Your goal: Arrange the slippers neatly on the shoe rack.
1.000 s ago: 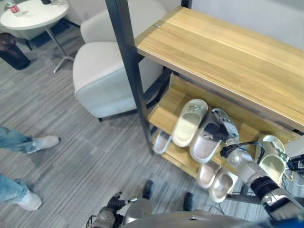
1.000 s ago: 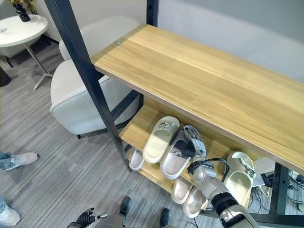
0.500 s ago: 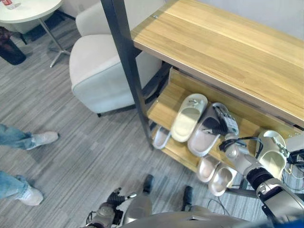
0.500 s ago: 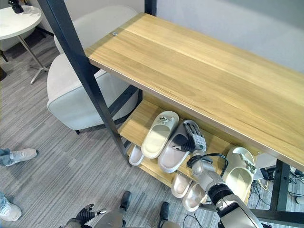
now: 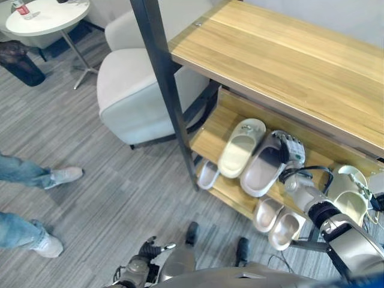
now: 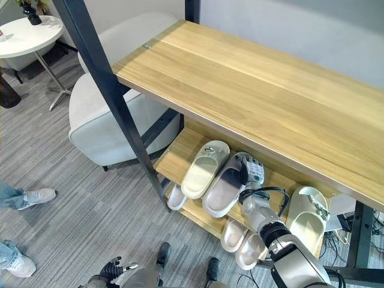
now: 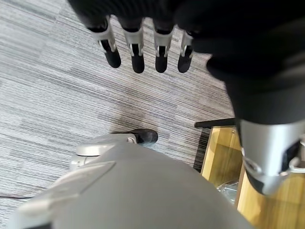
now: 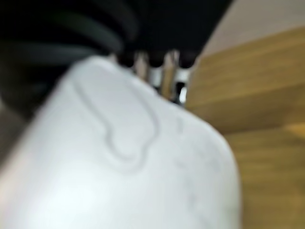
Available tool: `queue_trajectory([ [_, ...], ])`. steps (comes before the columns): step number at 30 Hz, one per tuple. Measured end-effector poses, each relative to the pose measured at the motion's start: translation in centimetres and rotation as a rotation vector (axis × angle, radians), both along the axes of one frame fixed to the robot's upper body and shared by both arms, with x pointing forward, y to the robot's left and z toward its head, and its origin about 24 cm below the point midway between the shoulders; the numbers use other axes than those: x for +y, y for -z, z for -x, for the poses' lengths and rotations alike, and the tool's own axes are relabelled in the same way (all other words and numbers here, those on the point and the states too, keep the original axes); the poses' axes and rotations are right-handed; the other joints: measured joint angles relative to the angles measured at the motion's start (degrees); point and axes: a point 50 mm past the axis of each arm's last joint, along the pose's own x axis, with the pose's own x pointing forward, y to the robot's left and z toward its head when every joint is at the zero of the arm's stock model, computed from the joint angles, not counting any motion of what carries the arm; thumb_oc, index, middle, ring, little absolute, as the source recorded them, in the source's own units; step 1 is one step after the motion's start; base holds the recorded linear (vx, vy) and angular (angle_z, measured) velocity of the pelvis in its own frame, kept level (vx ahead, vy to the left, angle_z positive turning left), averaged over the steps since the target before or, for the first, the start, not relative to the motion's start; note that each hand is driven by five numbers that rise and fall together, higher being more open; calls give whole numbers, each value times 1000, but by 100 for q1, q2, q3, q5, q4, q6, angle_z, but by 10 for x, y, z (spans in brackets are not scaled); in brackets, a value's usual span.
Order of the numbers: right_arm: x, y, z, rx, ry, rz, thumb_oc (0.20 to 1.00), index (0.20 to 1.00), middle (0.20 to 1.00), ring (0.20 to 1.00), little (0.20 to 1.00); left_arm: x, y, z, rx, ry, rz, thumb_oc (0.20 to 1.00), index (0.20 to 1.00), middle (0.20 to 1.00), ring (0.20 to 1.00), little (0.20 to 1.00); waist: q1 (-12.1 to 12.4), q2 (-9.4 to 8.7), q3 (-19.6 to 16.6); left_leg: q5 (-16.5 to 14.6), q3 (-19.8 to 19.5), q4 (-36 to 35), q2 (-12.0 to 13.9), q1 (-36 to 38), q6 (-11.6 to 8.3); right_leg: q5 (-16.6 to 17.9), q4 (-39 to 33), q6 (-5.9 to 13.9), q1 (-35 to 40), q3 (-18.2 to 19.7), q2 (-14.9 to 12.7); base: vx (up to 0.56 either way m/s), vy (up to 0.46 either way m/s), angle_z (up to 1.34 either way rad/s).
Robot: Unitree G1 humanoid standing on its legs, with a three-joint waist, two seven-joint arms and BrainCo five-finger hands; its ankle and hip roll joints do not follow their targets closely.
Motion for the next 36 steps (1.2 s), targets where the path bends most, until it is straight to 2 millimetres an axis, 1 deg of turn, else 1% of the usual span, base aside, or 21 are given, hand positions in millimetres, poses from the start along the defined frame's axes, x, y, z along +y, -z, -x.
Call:
queue_trajectory([
  [6, 1, 2, 2, 18, 10, 17, 200, 200, 200, 200, 200, 0, -1, -4, -10, 1, -6, 1000, 1000, 1000, 1000, 1000, -14, -33, -27, 0, -3, -1, -7, 28, -1, 7, 3, 8, 28, -6, 6, 0, 0, 0],
  [8, 1, 5, 6, 30, 5, 19, 200, 200, 200, 200, 200, 0, -1, -4, -8, 3, -8, 1000, 1000, 1000, 1000, 1000, -19, -57, -41, 0, -1, 0, -8, 46, 0, 6, 3, 8, 42, -5, 11, 0, 0, 0],
  [12, 1, 16, 23, 62, -13, -6, 200, 200, 200, 200, 200, 2, -1, -4, 0, 1, -14, 1000, 1000, 1000, 1000, 1000, -38, -115, -67, -3, 17, -4, -9, 141, -1, 0, 0, 15, 138, 3, 3, 0, 0, 0],
  [13, 2, 17, 28, 65, -22, -6, 200, 200, 200, 200, 200, 3, -1, -4, 2, 0, -17, 1000, 1000, 1000, 1000, 1000, -87, -140, -74, -4, 22, -4, -6, 146, -2, 3, -1, 13, 139, 9, 6, 0, 0, 0],
  [14, 1, 18, 33, 70, -41, 3, 200, 200, 200, 200, 200, 3, -1, -5, 2, -5, -18, 1000, 1000, 1000, 1000, 1000, -92, -157, -74, -4, 22, -11, -5, 165, -2, 2, -1, 14, 155, 10, -3, 0, 0, 0],
  [15, 2, 16, 43, 57, -70, 4, 200, 200, 200, 200, 200, 4, -2, -5, -1, -13, -17, 1000, 1000, 1000, 1000, 1000, -92, -173, -64, -5, 24, -26, -6, 202, -2, 0, -2, 15, 192, 12, -2, 0, 0, 0],
  [16, 5, 15, 47, 49, -92, 5, 200, 200, 200, 200, 200, 5, -1, -3, 3, -17, -19, 1000, 1000, 1000, 1000, 1000, -86, -179, -67, -6, 31, -28, -6, 224, -1, 0, -2, 15, 208, 14, -13, 3, 9, -5],
  [17, 8, 15, 50, 42, -121, 8, 200, 200, 200, 200, 200, 6, -2, -3, 3, -21, -22, 1000, 1000, 1000, 1000, 1000, -165, -201, -67, -10, 57, -28, -1, 256, 2, -4, -3, 17, 223, 41, -10, -3, 19, -13],
  [19, 13, 14, 60, 33, -163, 13, 200, 200, 200, 200, 200, 9, -1, 1, 11, -43, -25, 1000, 1000, 1000, 1000, 1000, -219, -242, -47, -14, 115, -29, 9, 330, 4, -20, -4, 23, 268, 123, -3, -2, 20, -15],
  [21, 13, 11, 65, 23, -183, 23, 200, 200, 200, 200, 200, 9, -1, 1, 11, -44, -24, 1000, 1000, 1000, 1000, 1000, -268, -246, -47, -13, 123, -29, 8, 351, 4, -22, -4, 40, 279, 134, -6, -1, 23, -6],
  [23, 21, 2, 76, -22, -234, 16, 200, 200, 200, 200, 200, 10, -1, 3, 15, -47, -24, 1000, 1000, 1000, 1000, 1000, -310, -261, -44, -14, 180, -30, 15, 424, 5, -17, -4, 47, 313, 181, -7, -27, 24, -13],
  [24, 27, -3, 78, -46, -270, 8, 200, 200, 200, 200, 200, 10, -1, 2, 12, -48, -25, 1000, 1000, 1000, 1000, 1000, -341, -278, -41, -18, 228, -29, 22, 458, 10, -14, -4, 45, 322, 222, -3, -24, 24, -25],
  [26, 37, -12, 83, -86, -332, -16, 200, 200, 200, 200, 200, 13, -1, 6, 18, -62, -28, 1000, 1000, 1000, 1000, 1000, -344, -307, -32, -29, 281, -30, 31, 516, 21, -7, -4, 35, 355, 292, -2, -9, 11, -18],
  [30, 44, -11, 92, -57, -384, -48, 200, 200, 200, 200, 200, 16, -2, 5, 15, -66, -34, 1000, 1000, 1000, 1000, 1000, -341, -414, -71, -29, 285, -29, 28, 524, 20, -8, -4, 35, 331, 292, -6, 0, 0, 0],
  [31, 49, -13, 98, -48, -429, -65, 200, 200, 200, 200, 200, 17, -2, 6, 14, -70, -36, 1000, 1000, 1000, 1000, 1000, -331, -441, -85, -29, 288, -28, 22, 524, 20, -6, -3, 38, 329, 292, -9, 0, 0, 0],
  [34, 64, -17, 106, -46, -528, -103, 200, 200, 200, 200, 200, 20, -2, 10, 26, -58, -49, 1000, 1000, 1000, 1000, 1000, -338, -496, -78, -32, 301, -29, 22, 537, 24, -4, -4, 42, 339, 303, -14, 0, 0, 0],
  [36, 65, -15, 108, -31, -539, -114, 200, 200, 200, 200, 200, 21, -2, 9, 23, -57, -53, 1000, 1000, 1000, 1000, 1000, -344, -528, -69, -32, 308, -28, 18, 554, 25, -1, -3, 47, 351, 311, -16, 0, 0, 0],
])
